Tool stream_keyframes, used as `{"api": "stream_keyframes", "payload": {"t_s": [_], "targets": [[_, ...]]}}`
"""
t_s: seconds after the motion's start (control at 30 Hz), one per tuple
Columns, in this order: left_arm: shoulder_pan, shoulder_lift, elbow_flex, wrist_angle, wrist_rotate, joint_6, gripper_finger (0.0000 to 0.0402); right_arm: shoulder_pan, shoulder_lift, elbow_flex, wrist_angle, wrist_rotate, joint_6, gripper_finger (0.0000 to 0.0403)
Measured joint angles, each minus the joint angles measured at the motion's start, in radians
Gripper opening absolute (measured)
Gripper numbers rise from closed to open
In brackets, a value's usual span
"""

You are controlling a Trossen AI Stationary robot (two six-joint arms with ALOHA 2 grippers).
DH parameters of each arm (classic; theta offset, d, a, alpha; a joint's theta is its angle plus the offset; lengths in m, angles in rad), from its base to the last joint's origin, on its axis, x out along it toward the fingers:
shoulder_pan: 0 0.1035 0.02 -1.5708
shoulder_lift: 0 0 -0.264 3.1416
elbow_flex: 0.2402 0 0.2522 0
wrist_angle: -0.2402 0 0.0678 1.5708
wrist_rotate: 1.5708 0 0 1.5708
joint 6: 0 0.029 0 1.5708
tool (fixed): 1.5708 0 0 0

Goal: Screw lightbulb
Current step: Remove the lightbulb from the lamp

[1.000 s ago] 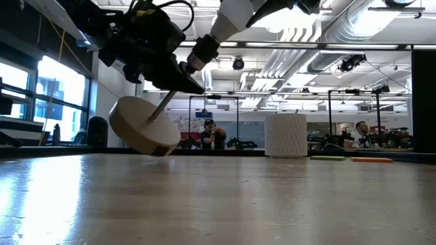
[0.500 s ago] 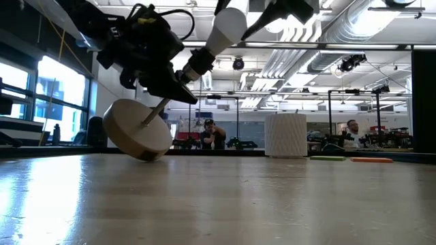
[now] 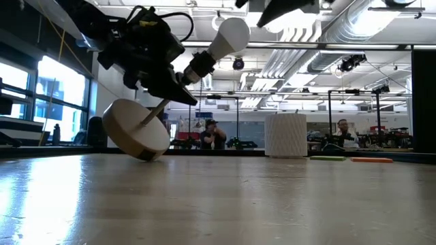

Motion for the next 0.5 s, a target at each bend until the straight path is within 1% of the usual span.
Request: {"api": "stream_keyframes", "payload": {"t_s": [0.1,0.2,0.23,0.27,0.33,0.37,0.43,0.5], "targets": [[-0.001,0.0,0.0,0.002,-0.026,0.0,0.001,-0.005,-0.033,0.0,-0.027,-0.028,0.4,0.0319],[-0.001,0.0,0.0,0.005,-0.088,0.0,0.001,-0.061,-0.07,0.0,-0.073,-0.159,0.813,0.0319],[-0.001,0.0,0.0,0.005,-0.099,0.0,0.001,-0.079,-0.075,0.0,-0.096,-0.192,0.913,0.0319],[-0.001,0.0,0.0,0.005,-0.108,0.0,0.001,-0.091,-0.079,-0.005,-0.112,-0.197,0.994,0.0319],[-0.001,0.0,0.0,0.007,-0.114,0.001,0.001,-0.1,-0.095,-0.05,-0.102,-0.163,1.089,0.0319],[-0.001,0.0,0.0,0.007,-0.114,0.002,0.001,-0.098,-0.108,-0.085,-0.064,-0.142,1.112,0.0319],[-0.002,0.0,0.0,0.007,-0.114,0.008,0.001,-0.096,-0.14,-0.175,0.077,-0.136,1.12,0.0319],[-0.003,0.0,0.0,0.007,-0.114,0.01,0.001,-0.099,-0.17,-0.279,0.243,-0.157,1.116,0.0319]]}}
